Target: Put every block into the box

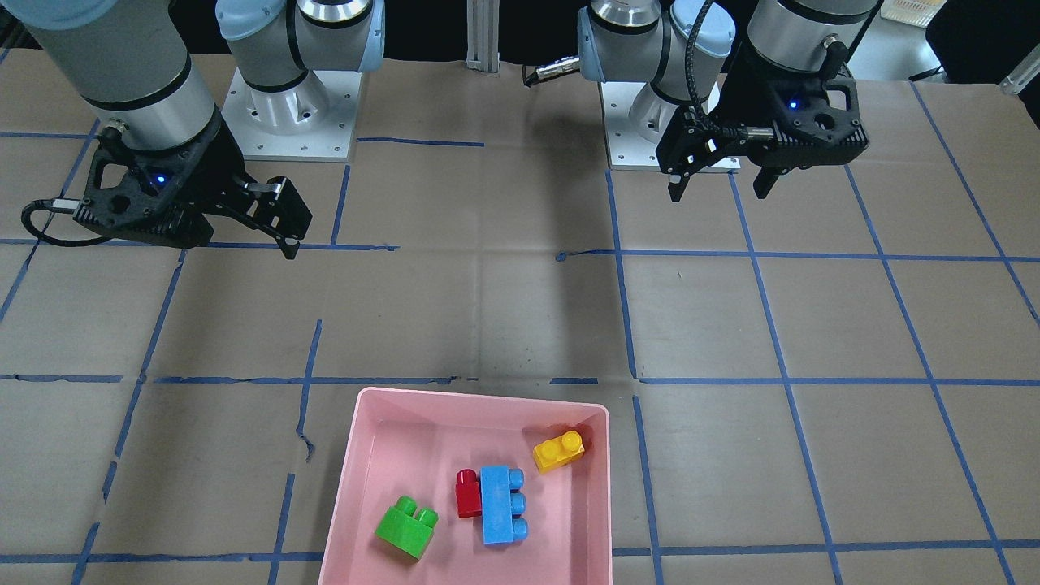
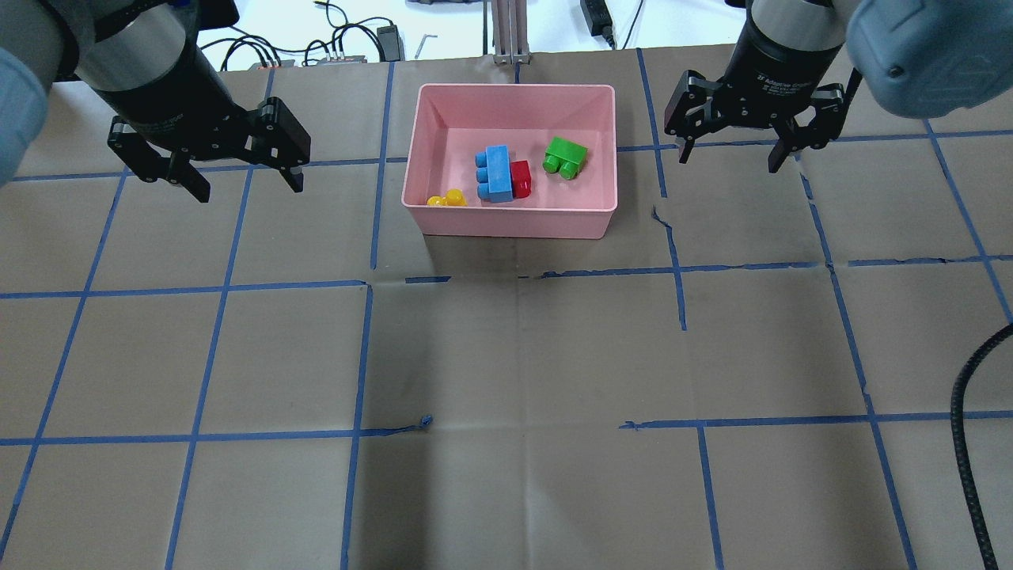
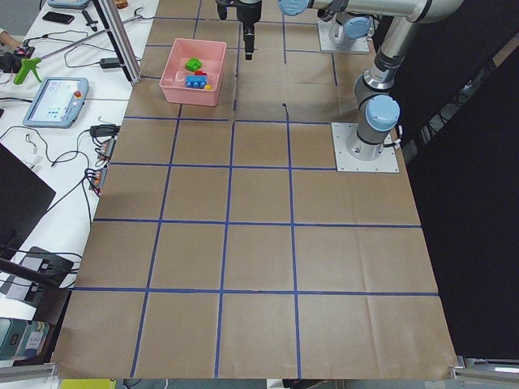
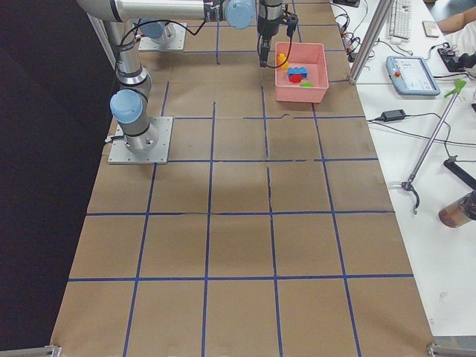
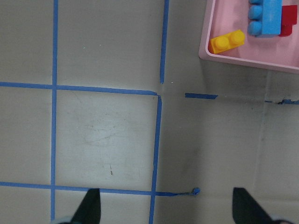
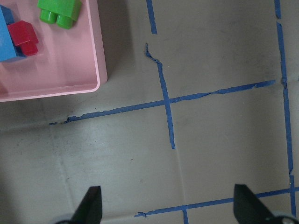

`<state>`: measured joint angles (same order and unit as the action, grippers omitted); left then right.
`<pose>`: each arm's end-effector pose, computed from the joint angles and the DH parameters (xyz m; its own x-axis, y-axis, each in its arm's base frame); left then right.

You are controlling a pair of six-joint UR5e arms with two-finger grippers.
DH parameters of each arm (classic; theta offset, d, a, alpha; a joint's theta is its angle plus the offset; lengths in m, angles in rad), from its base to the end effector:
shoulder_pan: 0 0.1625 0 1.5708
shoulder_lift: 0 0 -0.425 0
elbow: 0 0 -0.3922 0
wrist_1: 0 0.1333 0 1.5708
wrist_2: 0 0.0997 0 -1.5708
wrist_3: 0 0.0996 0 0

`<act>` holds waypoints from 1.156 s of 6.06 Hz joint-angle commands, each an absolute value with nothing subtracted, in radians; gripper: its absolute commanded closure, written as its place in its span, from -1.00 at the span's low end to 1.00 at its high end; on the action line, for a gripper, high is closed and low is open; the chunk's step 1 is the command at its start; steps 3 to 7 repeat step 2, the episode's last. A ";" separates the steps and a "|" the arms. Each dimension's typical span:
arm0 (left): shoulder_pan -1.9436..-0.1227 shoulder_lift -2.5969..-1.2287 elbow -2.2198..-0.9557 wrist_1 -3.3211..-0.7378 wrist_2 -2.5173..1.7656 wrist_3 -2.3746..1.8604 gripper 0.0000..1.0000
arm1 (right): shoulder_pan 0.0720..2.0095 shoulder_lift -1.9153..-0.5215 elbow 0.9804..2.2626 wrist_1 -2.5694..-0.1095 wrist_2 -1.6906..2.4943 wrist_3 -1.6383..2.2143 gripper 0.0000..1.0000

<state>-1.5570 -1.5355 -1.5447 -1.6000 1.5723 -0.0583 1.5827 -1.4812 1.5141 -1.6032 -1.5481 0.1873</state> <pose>-0.1265 -0.4811 0.5150 -0.9974 -0.0721 0.0004 -0.0720 0.9969 -0.0322 0.1419 -0.5280 0.4733 -0.9844 0.1745 -0.0222 0.1745 0.9847 0.0047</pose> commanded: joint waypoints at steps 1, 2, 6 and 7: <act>-1.557 -1.536 -1.546 -1.600 1.572 -0.058 -0.99 | 1.580 -1.482 1.514 -1.603 -1.548 0.186 -1.00; -1.559 -1.536 -1.546 -1.600 1.572 -0.058 -0.99 | 1.582 -1.482 1.514 -1.603 -1.546 0.186 -1.00; -1.559 -1.536 -1.546 -1.600 1.572 -0.058 -0.99 | 1.582 -1.482 1.514 -1.603 -1.546 0.186 -1.00; -1.559 -1.536 -1.546 -1.600 1.572 -0.058 -0.99 | 1.582 -1.482 1.514 -1.603 -1.546 0.186 -1.00</act>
